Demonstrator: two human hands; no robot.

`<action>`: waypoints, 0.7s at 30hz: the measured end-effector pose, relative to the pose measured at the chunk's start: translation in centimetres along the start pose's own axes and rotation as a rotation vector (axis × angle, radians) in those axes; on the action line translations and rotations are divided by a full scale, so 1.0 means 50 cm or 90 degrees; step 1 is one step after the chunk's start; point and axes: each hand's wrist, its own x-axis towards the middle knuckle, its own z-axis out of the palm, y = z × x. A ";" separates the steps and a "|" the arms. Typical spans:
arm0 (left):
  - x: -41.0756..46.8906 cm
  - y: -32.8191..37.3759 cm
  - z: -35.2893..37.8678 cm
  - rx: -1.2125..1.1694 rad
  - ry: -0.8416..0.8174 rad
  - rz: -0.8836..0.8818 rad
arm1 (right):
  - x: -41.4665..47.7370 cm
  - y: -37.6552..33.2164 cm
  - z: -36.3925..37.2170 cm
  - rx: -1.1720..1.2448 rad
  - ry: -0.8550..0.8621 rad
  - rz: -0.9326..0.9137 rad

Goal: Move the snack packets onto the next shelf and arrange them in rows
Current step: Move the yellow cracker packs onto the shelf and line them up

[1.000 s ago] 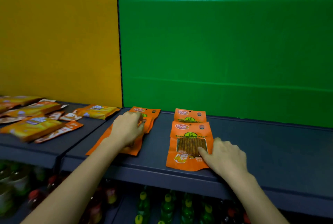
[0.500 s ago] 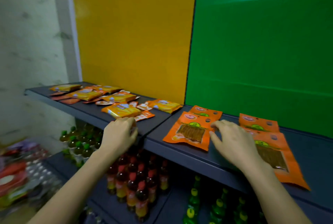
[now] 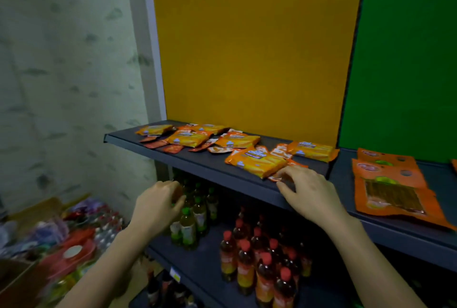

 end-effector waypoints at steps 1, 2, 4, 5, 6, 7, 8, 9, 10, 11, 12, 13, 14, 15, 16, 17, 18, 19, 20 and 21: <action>0.006 -0.031 -0.001 -0.002 -0.001 0.000 | 0.014 -0.026 0.017 0.014 -0.001 0.000; 0.012 -0.059 -0.001 -0.007 -0.001 -0.001 | 0.030 -0.048 0.031 0.025 -0.002 0.000; 0.028 -0.102 -0.001 -0.009 -0.006 -0.011 | 0.063 -0.084 0.052 0.038 -0.005 0.002; 0.039 -0.122 -0.002 -0.009 -0.005 -0.014 | 0.081 -0.098 0.061 0.035 -0.005 0.000; 0.051 -0.139 -0.002 -0.006 -0.003 -0.018 | 0.099 -0.111 0.068 0.032 0.002 -0.003; 0.066 -0.156 0.001 -0.003 -0.001 -0.023 | 0.118 -0.122 0.074 0.029 0.010 -0.005; 0.080 -0.170 0.004 -0.007 0.005 -0.029 | 0.136 -0.130 0.080 0.025 0.016 -0.009; 0.096 -0.181 0.008 -0.014 0.012 -0.034 | 0.155 -0.136 0.087 0.021 0.018 -0.012; 0.113 -0.189 0.013 -0.021 0.017 -0.036 | 0.173 -0.141 0.094 0.018 0.018 -0.010; 0.131 -0.196 0.020 -0.029 0.023 -0.037 | 0.191 -0.144 0.101 0.015 0.018 -0.007; 0.150 -0.202 0.027 -0.036 0.026 -0.038 | 0.210 -0.147 0.109 0.011 0.019 -0.005; 0.170 -0.209 0.036 -0.041 0.028 -0.037 | 0.230 -0.149 0.116 0.006 0.023 -0.001; 0.192 -0.217 0.045 -0.045 0.026 -0.033 | 0.251 -0.151 0.125 0.004 0.030 0.006; 0.214 -0.227 0.057 -0.050 0.029 -0.029 | 0.272 -0.153 0.134 0.004 0.034 0.016; 0.238 -0.238 0.068 -0.057 0.035 -0.028 | 0.293 -0.155 0.144 0.002 0.034 0.025; 0.263 -0.249 0.077 -0.064 0.043 -0.031 | 0.315 -0.155 0.152 -0.001 0.029 0.036; 0.290 -0.258 0.085 -0.071 0.047 -0.035 | 0.337 -0.155 0.159 -0.002 0.024 0.046; 0.318 -0.264 0.091 -0.074 0.049 -0.038 | 0.360 -0.153 0.164 -0.004 0.018 0.055; 0.346 -0.268 0.098 -0.072 0.045 -0.044 | 0.380 -0.150 0.168 -0.010 0.013 0.063; 0.370 -0.271 0.106 -0.066 0.040 -0.052 | 0.398 -0.145 0.172 -0.023 0.005 0.074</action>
